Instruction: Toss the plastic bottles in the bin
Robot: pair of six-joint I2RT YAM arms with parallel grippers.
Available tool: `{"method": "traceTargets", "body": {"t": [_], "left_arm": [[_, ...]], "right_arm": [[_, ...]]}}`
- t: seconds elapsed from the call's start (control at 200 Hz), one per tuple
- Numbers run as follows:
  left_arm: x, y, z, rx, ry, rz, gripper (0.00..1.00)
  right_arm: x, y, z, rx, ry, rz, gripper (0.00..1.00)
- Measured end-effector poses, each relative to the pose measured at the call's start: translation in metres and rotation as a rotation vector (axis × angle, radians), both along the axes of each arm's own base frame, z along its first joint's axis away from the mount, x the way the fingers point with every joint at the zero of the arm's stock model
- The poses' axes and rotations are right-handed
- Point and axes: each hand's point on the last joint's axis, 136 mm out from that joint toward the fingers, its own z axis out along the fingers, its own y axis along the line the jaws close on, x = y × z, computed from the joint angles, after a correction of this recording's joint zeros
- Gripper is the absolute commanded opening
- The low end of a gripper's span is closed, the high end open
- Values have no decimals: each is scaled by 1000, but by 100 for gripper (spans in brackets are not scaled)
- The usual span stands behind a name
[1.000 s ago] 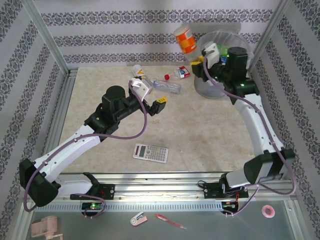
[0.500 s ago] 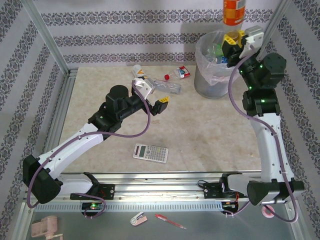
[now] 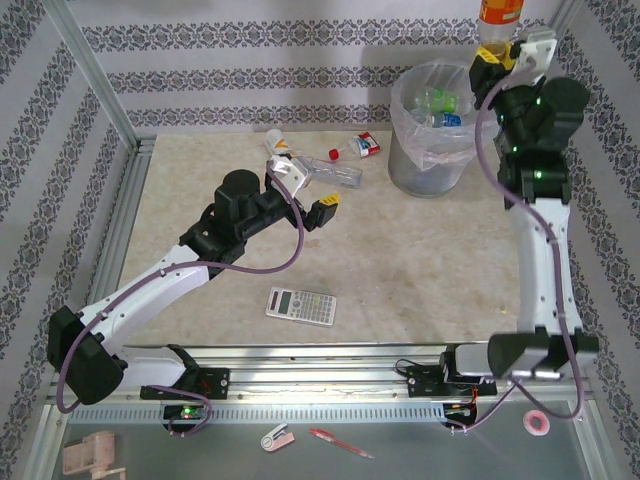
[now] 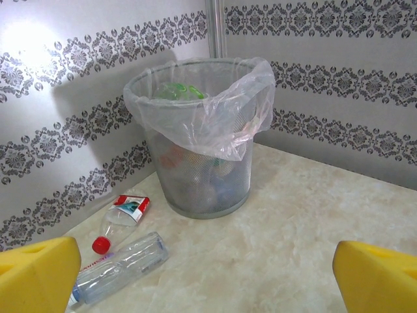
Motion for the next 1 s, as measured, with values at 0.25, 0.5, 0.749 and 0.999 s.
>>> {"method": "traceTargets", "body": {"t": [0.25, 0.5, 0.749, 0.999], "left_arm": [[0, 0, 0, 0, 1, 0, 100], [2, -1, -1, 2, 3, 1, 100], [14, -3, -6, -2, 37, 24, 100], [35, 6, -2, -50, 119, 102, 100]], "right_arm": [[87, -37, -141, 103, 522, -70, 62], [74, -37, -173, 122, 663, -91, 74], [31, -27, -103, 106, 512, -67, 83], [5, 1, -77, 83, 449, 43, 91]]}}
